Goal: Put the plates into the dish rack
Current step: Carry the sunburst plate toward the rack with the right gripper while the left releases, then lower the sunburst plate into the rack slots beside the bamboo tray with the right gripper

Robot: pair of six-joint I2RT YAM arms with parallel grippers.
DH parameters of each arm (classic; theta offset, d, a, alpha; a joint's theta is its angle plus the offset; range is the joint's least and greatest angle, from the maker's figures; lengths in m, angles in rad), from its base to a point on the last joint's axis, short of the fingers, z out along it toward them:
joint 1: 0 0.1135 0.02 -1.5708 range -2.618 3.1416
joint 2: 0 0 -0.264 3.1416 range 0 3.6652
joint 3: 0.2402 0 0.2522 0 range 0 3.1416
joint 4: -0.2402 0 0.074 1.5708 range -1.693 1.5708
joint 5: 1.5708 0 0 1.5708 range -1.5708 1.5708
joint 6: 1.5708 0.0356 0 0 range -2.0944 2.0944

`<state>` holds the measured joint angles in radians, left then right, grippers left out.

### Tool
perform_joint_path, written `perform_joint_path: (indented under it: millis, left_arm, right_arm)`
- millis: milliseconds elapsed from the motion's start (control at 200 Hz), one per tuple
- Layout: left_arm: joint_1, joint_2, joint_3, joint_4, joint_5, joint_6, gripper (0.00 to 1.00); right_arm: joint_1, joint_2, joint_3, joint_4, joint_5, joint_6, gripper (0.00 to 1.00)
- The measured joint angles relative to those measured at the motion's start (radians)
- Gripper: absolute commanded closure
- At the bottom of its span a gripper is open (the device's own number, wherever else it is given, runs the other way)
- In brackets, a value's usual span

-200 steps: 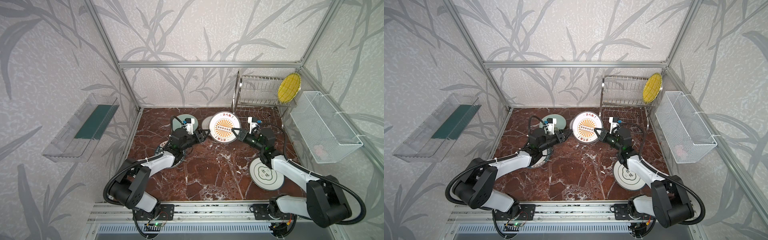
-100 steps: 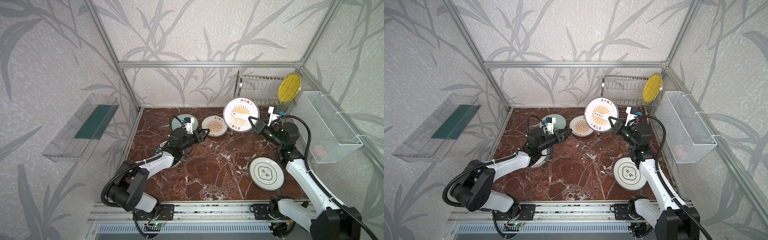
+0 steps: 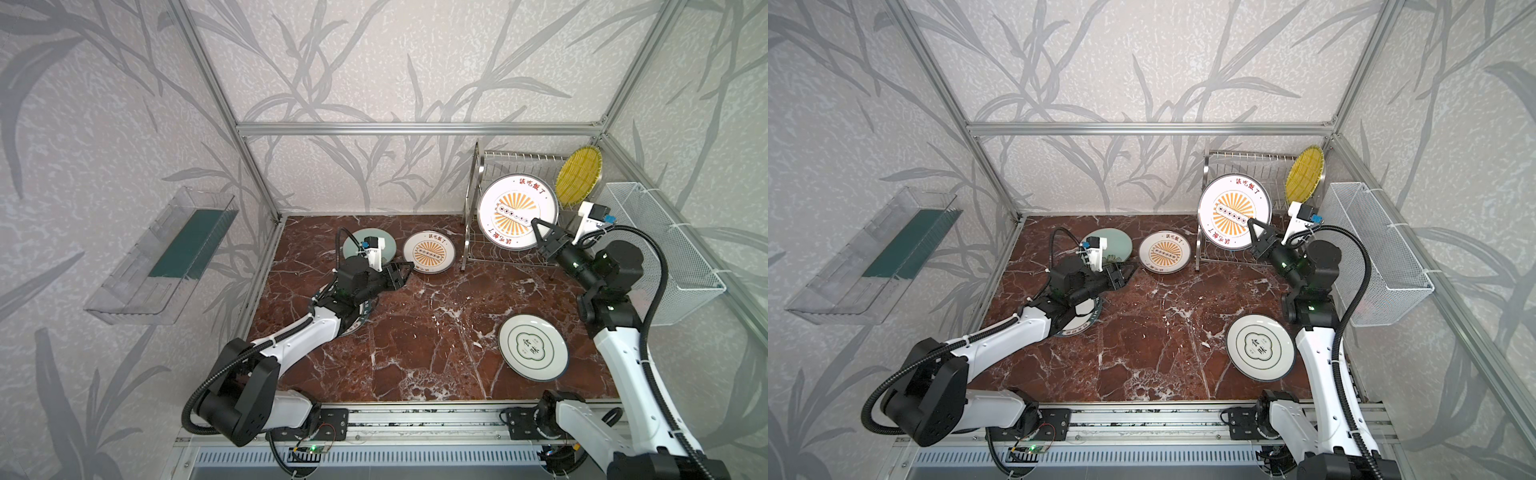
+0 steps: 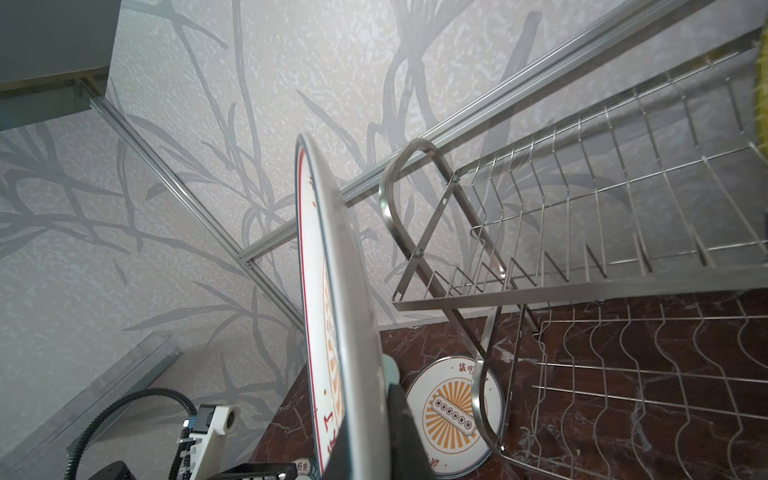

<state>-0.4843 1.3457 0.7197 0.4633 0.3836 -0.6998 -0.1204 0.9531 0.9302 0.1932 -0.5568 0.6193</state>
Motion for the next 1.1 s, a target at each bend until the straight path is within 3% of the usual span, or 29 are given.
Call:
perform_joint_path:
  millis: [335, 1100]
  left_arm:
    - [0.0, -0.004, 0.0, -0.052, -0.016, 0.03, 0.47]
    - [-0.016, -0.003, 0.0, -0.052, -0.02, 0.034, 0.49]
  right_arm:
    - [-0.124, -0.003, 0.154, -0.084, 0.056, -0.058, 1.0]
    - [-0.135, 0.281, 0.485, -0.26, 0.333, -0.298, 1.0]
